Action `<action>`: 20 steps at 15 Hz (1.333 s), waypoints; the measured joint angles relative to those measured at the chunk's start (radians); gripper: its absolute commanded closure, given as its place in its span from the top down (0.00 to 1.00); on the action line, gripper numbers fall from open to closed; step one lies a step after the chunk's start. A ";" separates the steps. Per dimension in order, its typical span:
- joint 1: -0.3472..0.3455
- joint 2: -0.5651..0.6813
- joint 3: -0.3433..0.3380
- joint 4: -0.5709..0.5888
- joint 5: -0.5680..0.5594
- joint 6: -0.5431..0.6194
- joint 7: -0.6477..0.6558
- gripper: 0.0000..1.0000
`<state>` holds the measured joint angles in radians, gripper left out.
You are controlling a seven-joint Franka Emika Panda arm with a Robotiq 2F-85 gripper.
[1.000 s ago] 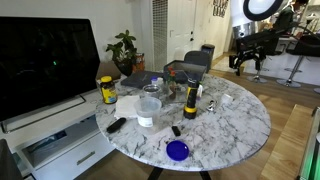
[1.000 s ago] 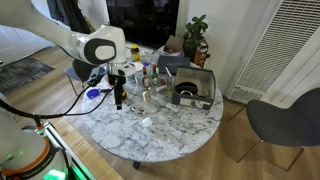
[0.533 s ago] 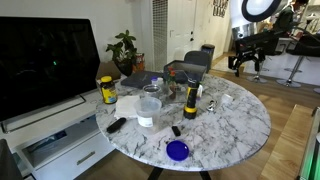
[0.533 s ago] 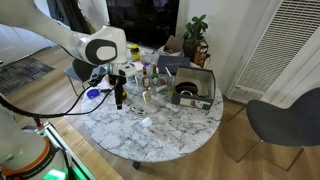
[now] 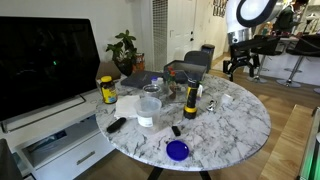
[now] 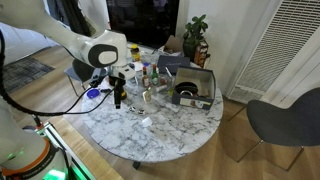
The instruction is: Move the white sunglasses to the left
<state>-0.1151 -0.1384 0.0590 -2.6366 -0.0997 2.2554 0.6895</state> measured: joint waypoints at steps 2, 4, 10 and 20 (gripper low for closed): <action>0.007 0.041 -0.003 0.001 0.056 0.038 0.007 1.00; 0.013 0.084 -0.012 0.000 0.125 0.081 0.013 1.00; 0.033 0.215 -0.030 -0.026 0.365 0.368 0.051 1.00; 0.070 0.323 -0.030 -0.020 0.442 0.529 0.041 1.00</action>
<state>-0.0451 0.1850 0.0288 -2.6568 0.3425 2.7849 0.7308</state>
